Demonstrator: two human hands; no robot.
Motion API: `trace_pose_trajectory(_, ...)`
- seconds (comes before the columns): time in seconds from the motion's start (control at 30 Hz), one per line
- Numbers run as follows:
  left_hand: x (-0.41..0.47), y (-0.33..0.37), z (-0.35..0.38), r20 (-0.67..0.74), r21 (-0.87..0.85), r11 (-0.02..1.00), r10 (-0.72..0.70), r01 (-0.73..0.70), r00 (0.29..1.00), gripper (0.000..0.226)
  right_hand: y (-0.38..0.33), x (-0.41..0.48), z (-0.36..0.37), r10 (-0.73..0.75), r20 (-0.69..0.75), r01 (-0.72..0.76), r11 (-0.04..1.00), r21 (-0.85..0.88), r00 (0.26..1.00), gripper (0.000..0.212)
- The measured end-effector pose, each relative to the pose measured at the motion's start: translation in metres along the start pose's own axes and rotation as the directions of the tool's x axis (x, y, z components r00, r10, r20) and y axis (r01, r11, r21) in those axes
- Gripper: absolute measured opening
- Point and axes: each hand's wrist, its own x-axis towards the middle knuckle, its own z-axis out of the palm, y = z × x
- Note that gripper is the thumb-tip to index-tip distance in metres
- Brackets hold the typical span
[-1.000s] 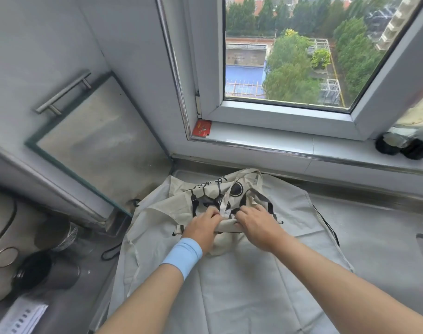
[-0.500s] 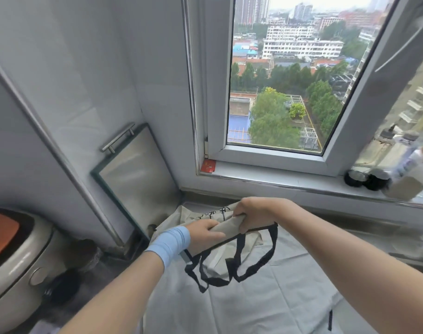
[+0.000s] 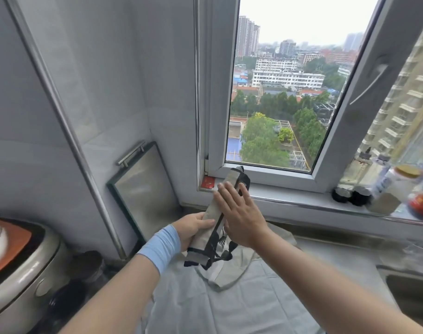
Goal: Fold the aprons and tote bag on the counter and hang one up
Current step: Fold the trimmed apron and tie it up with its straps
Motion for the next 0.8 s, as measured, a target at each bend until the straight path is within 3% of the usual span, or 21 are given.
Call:
trace_pose_trajectory(0.1, -0.011, 0.007, 0.005, 0.068, -0.037, 0.999, 0.033, -0.03, 0.997, 0.02, -0.008, 0.012, -0.008, 0.113, -0.112, -0.118, 0.992, -0.039, 0.987, 0.058)
trace_pose_trajectory(0.27, -0.031, 0.009, -0.001, 0.132, 0.014, 0.999, 0.038, -0.04, 0.991, 0.041, -0.001, 0.024, -0.021, 0.024, -0.281, -0.022, 1.0, 0.011, 0.959, 0.049)
trace_pose_trajectory(0.33, -0.034, 0.009, -0.005, 0.123, 0.023, 0.999, 0.04, -0.043, 0.992, 0.046, 0.0, 0.028, -0.03, 0.053, -0.293, -0.024, 0.994, 0.102, 0.955, 0.043)
trace_pose_trajectory(0.4, -0.037, 0.012, -0.005, 0.093, 0.034, 0.996, 0.077, -0.081, 0.993, 0.047, -0.004, 0.031, -0.043, 0.162, -0.22, -0.102, 0.961, 0.258, 0.962, 0.042)
trace_pose_trajectory(0.47, -0.04, 0.015, -0.007, 0.022, 0.107, 0.984, 0.138, -0.139, 0.99, 0.047, -0.008, 0.036, -0.059, 0.231, -0.052, -0.192, 0.898, 0.396, 0.972, 0.044)
trace_pose_trajectory(0.6, -0.041, 0.021, -0.012, -0.155, 0.418, 0.897, 0.228, -0.146, 0.961, 0.072, -0.003, 0.05, -0.081, 0.198, 0.254, -0.315, 0.736, 0.599, 0.947, 0.043)
trace_pose_trajectory(0.67, -0.044, 0.025, -0.012, -0.096, 0.356, 0.914, 0.244, -0.196, 0.965, 0.077, -0.003, 0.058, -0.09, 0.138, 0.323, -0.333, 0.644, 0.689, 0.936, 0.038)
trace_pose_trajectory(0.8, -0.045, 0.036, -0.008, 0.071, 0.196, 0.931, 0.3, -0.308, 0.951, 0.056, 0.0, 0.076, -0.107, 0.111, 0.448, -0.451, 0.415, 0.79, 0.887, 0.03)
